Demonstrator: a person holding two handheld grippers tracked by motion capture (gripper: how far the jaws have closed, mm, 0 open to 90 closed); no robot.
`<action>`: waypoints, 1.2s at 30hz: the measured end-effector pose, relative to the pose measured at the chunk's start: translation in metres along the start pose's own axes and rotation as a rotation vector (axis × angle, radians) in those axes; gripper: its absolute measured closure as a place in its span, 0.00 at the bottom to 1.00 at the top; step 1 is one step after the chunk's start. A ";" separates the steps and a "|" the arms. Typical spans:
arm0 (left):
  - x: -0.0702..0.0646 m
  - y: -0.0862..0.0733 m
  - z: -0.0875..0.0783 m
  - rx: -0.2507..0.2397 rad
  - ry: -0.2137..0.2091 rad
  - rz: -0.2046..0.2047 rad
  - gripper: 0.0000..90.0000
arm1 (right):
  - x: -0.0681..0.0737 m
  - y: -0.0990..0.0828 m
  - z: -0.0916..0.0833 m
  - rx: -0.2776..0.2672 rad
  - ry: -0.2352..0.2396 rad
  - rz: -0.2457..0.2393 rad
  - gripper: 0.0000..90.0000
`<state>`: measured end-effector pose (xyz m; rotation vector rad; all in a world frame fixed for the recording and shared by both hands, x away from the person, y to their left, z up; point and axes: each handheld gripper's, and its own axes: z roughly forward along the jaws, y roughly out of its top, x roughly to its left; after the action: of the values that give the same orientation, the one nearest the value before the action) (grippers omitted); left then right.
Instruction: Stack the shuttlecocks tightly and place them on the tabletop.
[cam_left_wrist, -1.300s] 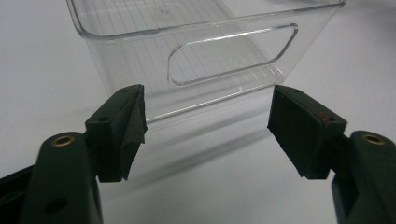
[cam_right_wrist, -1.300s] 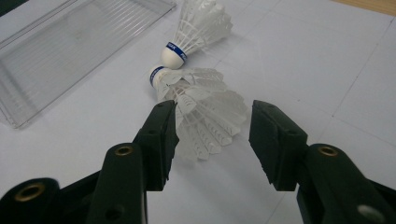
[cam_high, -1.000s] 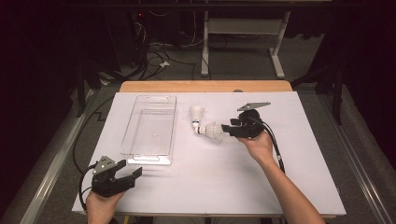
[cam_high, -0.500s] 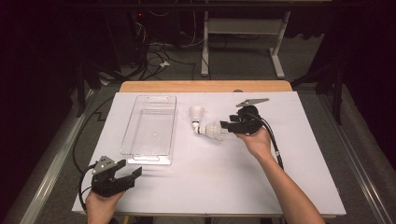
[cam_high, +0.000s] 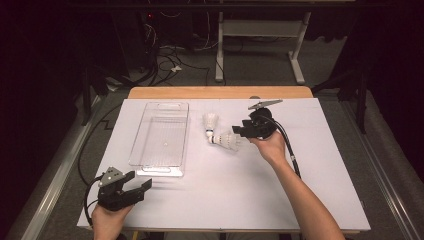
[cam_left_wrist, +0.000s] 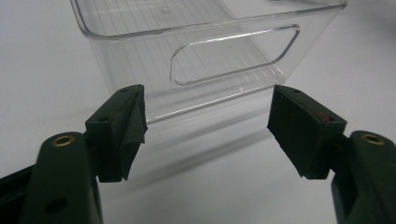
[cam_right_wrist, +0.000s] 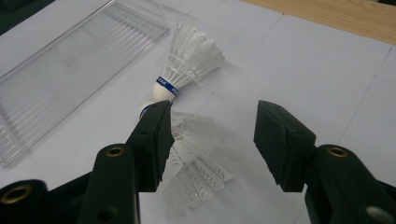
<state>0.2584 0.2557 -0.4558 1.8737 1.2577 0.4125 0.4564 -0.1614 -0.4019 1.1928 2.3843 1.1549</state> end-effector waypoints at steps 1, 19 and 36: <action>0.000 0.000 0.000 0.000 0.000 0.000 0.32 | 0.000 0.000 0.001 0.002 0.000 0.004 0.52; 0.000 0.000 0.000 0.001 -0.001 0.003 0.32 | -0.001 0.016 0.013 0.009 0.002 -0.008 0.52; 0.000 0.000 0.001 0.001 -0.004 0.002 0.32 | -0.003 0.030 0.031 0.033 0.003 -0.005 0.51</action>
<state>0.2592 0.2548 -0.4560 1.8757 1.2541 0.4093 0.4914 -0.1361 -0.4002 1.1957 2.4165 1.1212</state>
